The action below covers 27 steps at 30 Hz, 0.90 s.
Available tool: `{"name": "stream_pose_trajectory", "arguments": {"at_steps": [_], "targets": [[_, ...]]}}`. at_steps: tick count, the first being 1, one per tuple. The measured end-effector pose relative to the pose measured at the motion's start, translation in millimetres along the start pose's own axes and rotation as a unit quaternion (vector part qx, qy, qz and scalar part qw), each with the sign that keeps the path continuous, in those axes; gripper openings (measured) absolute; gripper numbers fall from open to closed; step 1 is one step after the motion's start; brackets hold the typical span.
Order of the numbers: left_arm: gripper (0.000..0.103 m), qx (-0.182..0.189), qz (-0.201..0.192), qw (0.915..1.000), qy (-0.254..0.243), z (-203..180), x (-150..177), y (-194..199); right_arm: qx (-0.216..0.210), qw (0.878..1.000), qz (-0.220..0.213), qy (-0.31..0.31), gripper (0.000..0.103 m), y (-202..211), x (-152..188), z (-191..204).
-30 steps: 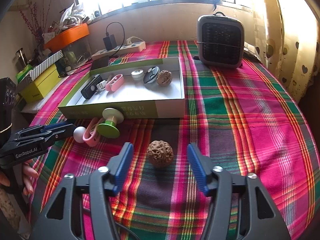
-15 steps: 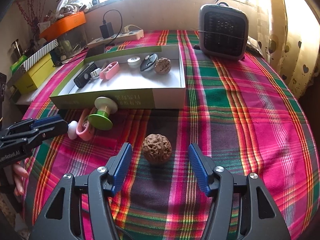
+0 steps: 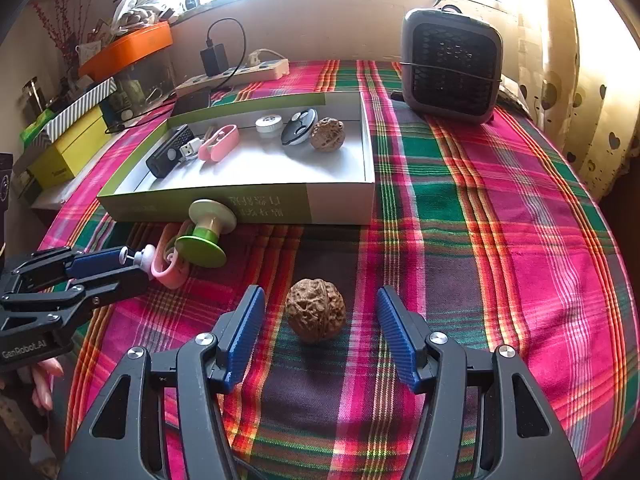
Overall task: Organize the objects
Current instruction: 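Move the left tool to the white knob while the right tool approaches the walnut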
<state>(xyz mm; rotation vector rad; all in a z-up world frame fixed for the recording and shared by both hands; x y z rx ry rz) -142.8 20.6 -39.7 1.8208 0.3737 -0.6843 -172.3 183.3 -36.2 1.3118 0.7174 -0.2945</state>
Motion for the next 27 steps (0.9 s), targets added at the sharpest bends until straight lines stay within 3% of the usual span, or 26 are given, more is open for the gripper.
{"name": "stream_pose_trajectory", "arguments": {"at_steps": [14, 17, 27], "targets": [[0.035, -0.011, -0.002, 0.9999, 0.002, 2.8, -6.3, -4.2, -0.001, 1.0, -0.001, 0.002, 0.044, -1.2, -2.1, 0.0], [0.035, -0.015, -0.004, 0.9998, 0.008, 5.1, -8.5, -5.6, -0.001, 1.0, -0.001, 0.002, 0.036, -1.5, -2.3, 0.4], [0.034, -0.011, -0.006, 0.9998, 0.015, 7.3, -10.8, -6.2, -0.004, 1.0, -0.001, 0.006, 0.031, -1.3, -2.2, 2.6]]}}
Point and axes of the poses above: each gripper's, at about its wrist camera, not at the fingertips, and y roughly against the way its jaws point, z to its left, x to its underside, the point moved 7 cm from there along -y, roughly the way its jaws point
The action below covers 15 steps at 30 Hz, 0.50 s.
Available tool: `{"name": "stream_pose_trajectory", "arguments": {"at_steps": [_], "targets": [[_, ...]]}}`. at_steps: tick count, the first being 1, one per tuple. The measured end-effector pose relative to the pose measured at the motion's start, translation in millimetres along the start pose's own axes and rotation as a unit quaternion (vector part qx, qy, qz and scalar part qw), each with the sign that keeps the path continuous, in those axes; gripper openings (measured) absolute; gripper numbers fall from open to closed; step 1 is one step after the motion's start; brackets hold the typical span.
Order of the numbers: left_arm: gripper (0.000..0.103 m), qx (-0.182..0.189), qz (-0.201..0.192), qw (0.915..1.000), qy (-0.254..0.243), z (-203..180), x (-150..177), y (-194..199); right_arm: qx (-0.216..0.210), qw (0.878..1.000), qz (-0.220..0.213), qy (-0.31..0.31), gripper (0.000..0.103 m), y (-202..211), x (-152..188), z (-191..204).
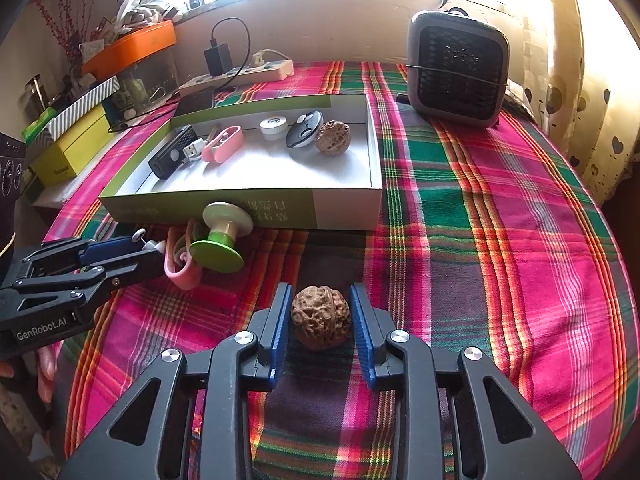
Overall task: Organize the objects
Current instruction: 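Close the left tool on the white knob while the right tool grasps the walnut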
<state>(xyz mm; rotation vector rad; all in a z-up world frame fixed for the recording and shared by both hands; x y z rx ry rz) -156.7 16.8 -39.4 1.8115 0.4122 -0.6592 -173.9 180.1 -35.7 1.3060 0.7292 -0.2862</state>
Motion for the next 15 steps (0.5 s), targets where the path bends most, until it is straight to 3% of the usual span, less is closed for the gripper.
{"name": "stream_pose_trajectory", "arguments": {"at_steps": [7, 15], "targets": [[0.02, 0.001, -0.002, 0.9999, 0.013, 4.2, -0.7, 0.5, 0.0, 1.0, 0.0, 0.0, 0.031, -0.1, 0.1, 0.1], [0.02, 0.002, -0.002, 0.9999, 0.013, 4.0, -0.2, 0.8, 0.0, 1.0, 0.0, 0.0, 0.031, -0.2, 0.1, 0.1]]}}
Point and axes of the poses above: each gripper's, at about its wrist camera, not at the fingertips, and y roughly against the way its jaws point, z to its left, x to its underside, the point moved 7 cm from there along -y, roughly the way its jaws point
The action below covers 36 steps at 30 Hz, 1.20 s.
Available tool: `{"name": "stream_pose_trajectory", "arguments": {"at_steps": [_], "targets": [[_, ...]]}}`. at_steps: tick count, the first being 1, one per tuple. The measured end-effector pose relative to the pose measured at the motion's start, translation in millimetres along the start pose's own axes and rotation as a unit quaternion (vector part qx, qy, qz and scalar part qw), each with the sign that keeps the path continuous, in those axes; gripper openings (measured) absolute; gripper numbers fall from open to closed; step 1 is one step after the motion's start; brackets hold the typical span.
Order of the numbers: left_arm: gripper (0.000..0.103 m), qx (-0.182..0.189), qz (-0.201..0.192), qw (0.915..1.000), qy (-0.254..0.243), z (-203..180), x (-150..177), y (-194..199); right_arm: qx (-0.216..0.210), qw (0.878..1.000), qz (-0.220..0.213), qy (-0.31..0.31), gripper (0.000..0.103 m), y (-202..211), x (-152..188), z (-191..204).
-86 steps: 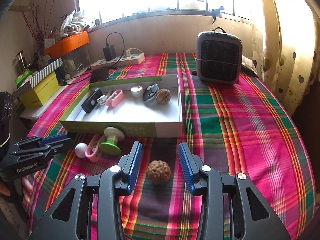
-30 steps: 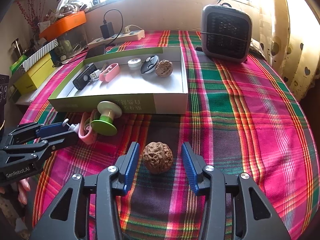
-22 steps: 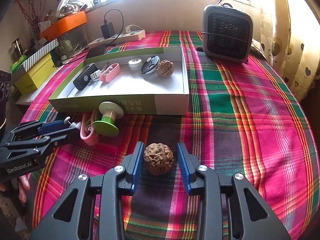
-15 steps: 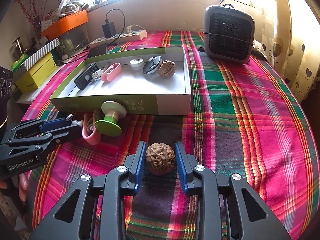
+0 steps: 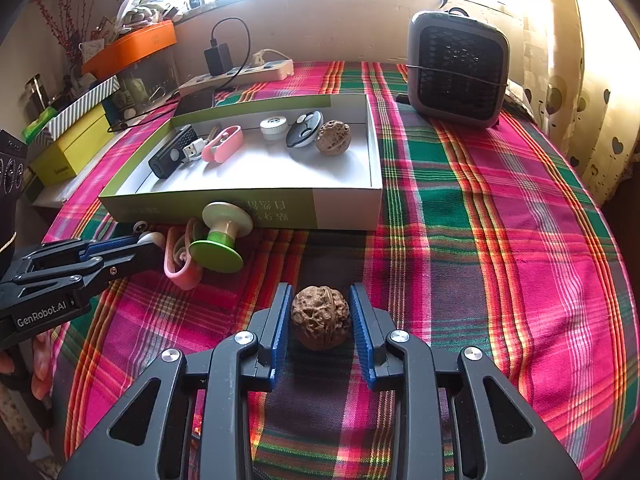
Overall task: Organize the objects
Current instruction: 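Close the left tool on the white knob while the right tool grasps the walnut, then lift the white knob and walnut and carry them over the white box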
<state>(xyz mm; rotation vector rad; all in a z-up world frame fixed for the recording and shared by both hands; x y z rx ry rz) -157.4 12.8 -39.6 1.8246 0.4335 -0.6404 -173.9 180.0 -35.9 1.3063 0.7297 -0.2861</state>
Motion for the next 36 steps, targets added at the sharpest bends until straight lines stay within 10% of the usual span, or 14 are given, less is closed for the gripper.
{"name": "stream_pose_trajectory", "arguments": {"at_steps": [36], "targets": [[0.02, -0.024, -0.012, 0.9995, -0.017, -2.5, 0.1, 8.7, -0.011, 1.0, 0.0, 0.002, 0.031, 0.7, 0.5, 6.1]]}}
Point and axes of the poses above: each gripper's, at about its wrist camera, not at the fingertips, and y roughly against the way its jaws point, z to its left, x to its underside, the point moved 7 cm from there along -y, roughly the way its jaws point
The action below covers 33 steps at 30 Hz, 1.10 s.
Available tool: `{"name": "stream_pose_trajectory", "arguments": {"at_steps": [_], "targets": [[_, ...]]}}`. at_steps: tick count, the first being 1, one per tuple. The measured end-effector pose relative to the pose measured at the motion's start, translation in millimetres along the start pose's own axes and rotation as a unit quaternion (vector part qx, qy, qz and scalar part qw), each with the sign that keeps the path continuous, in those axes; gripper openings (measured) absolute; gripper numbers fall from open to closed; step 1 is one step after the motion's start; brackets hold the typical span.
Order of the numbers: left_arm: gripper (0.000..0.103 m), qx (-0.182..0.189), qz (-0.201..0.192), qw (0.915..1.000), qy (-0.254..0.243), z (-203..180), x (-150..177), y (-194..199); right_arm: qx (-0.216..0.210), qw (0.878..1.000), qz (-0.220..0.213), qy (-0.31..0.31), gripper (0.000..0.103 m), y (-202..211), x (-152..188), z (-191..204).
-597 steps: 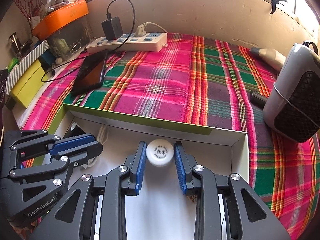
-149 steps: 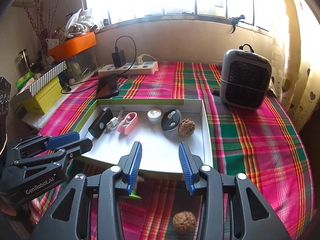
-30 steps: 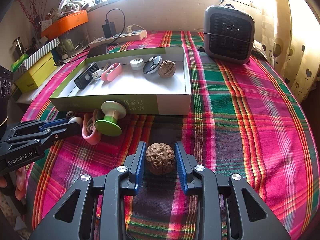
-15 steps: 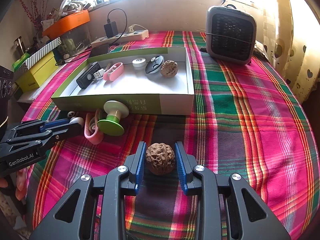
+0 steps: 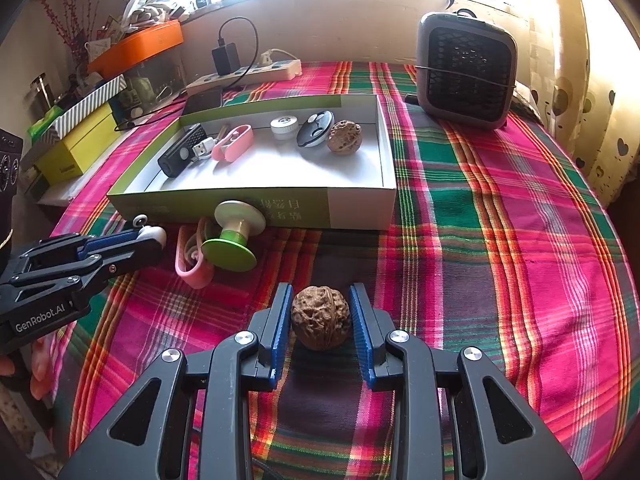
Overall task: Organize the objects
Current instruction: 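Lift the white knob and walnut and carry them over the white box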
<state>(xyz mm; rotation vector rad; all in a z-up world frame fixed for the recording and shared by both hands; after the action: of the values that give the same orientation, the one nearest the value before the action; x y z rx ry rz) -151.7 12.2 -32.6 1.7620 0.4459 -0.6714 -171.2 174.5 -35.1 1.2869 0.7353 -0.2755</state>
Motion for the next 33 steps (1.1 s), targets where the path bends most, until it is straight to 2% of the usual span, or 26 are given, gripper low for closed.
{"name": "stream_pose_trajectory", "arguments": {"at_steps": [33], "targets": [[0.02, -0.006, -0.03, 0.9995, -0.006, -0.5, -10.3, 20.3, -0.029, 0.999, -0.027, 0.008, 0.03, 16.3, -17.2, 15.1]]}}
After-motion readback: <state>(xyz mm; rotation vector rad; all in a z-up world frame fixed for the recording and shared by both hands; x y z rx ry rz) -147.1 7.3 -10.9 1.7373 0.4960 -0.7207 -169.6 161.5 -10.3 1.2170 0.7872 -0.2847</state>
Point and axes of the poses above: each gripper's, at about its wrist camera, not at the fingertips, and y roughly against the way its jaws point, z to its left, x to its underside, the point moved 7 cm from there along -y, roughly the way its jaws point
